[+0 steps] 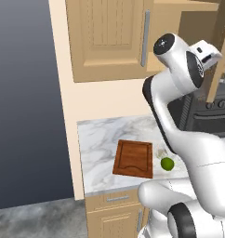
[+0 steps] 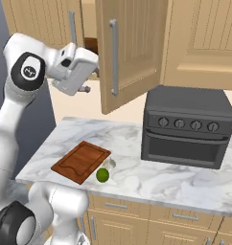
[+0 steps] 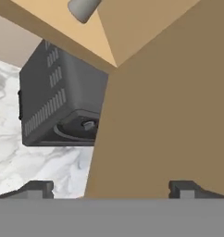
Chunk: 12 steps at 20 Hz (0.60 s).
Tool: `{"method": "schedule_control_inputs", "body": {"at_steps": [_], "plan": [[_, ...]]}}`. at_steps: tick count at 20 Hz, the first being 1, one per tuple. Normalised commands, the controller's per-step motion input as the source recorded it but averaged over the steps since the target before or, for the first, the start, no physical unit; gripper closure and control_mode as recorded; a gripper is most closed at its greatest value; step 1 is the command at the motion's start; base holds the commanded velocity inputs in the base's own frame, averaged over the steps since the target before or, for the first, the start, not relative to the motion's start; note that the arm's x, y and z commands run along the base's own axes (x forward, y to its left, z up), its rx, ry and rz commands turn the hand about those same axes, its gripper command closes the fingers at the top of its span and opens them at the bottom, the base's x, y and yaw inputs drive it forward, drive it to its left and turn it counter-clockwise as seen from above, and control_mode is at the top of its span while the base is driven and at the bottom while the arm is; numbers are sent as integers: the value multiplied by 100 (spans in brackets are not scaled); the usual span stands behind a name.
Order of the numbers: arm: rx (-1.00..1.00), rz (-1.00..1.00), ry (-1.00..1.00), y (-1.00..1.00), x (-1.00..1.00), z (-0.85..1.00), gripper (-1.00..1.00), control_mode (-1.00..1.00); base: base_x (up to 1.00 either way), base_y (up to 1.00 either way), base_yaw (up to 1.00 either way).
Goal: Open the cabinet. Place the bowl and condiment on the counter. Then place the lime and garlic on the cutting board.
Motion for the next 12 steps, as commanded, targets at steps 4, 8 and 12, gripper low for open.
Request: {"method": "schedule_control_inputs", "body": {"at_steps": [4, 8, 12], "plan": [[9, 0, 0, -100, -37, 0, -100, -100, 0, 0, 0], [7, 2, -1, -100, -8, 0, -100, -100, 0, 0, 0], [15, 25, -6, -100, 16, 0, -100, -100, 0, 0, 0]]}}
